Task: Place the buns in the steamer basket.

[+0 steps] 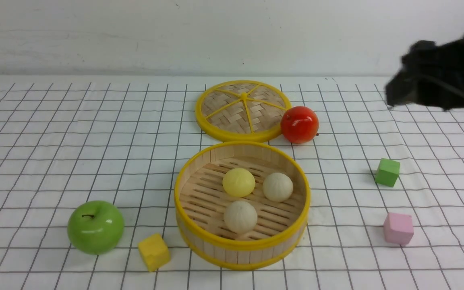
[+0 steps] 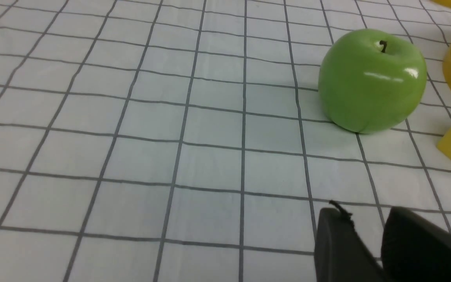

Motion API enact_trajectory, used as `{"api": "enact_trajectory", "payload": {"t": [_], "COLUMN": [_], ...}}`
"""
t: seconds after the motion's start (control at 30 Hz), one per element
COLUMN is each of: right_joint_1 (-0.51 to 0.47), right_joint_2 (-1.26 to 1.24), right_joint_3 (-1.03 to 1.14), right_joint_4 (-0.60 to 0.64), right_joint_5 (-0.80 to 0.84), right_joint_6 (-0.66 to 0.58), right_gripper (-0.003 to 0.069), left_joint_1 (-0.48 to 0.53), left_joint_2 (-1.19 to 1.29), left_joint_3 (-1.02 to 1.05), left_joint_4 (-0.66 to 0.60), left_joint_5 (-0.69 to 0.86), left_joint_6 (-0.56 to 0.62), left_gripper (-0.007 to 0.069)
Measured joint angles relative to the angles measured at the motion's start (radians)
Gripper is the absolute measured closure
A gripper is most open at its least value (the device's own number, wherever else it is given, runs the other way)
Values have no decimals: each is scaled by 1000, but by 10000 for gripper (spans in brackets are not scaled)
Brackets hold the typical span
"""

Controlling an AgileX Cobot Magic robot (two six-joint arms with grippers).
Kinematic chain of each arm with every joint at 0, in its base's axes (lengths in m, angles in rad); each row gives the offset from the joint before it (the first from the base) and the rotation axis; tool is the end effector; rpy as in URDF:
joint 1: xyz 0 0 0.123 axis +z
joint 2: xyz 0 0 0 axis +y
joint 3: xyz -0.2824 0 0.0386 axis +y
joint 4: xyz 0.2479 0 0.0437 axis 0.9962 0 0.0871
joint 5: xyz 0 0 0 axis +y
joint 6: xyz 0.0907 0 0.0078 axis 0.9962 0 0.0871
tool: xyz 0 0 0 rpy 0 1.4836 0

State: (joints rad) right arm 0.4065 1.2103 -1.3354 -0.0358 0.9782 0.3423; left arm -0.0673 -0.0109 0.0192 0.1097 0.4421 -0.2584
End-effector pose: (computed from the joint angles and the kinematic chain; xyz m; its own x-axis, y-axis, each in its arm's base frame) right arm 0.2238 0.0934 0.4120 -0.7227 0.0336 -0.6904 -0.1546 0.9656 0.2089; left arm 0.0507 0.0009 0.1679 -0.3516 -0.1350 -0.9264 -0.0327 0.9907 -0.1320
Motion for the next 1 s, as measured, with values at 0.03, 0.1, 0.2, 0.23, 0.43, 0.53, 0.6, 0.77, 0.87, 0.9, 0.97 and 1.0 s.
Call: {"api": "enact_trajectory", "payload": {"t": [0.03,0.1,0.2,0.23,0.43,0.53,0.6,0.77,0.87,0.9,0.97,1.0], "right_joint_1": [0,0,0,0,0,1,1,1,1,1,1,1], "right_joint_2": [-66,-113,-243,-271,-599,-697,-793,-917,-957,-964,-973,-974], "right_joint_3": [61,105,264,311,632,692,753,818,827,827,827,827], "right_joint_4": [-55,-81,-134,-140,-127,-123,-118,-114,-118,-125,-134,-135], "right_joint_5": [27,32,-3,-27,-165,-156,-129,-50,-12,-9,-2,0], "right_joint_6": [27,38,62,68,93,93,93,93,93,94,96,96], "right_gripper": [79,79,79,81,151,183,226,314,363,379,422,436], "left_joint_1": [0,0,0,0,0,0,0,0,0,0,0,0], "left_joint_2": [0,0,0,0,0,0,0,0,0,0,0,0], "left_joint_3": [0,0,0,0,0,0,0,0,0,0,0,0], "left_joint_4": [0,0,0,0,0,0,0,0,0,0,0,0], "left_joint_5": [0,0,0,0,0,0,0,0,0,0,0,0], "left_joint_6": [0,0,0,0,0,0,0,0,0,0,0,0], "left_gripper": [448,445,441,440,435,432,428,424,422,421,419,418]}}
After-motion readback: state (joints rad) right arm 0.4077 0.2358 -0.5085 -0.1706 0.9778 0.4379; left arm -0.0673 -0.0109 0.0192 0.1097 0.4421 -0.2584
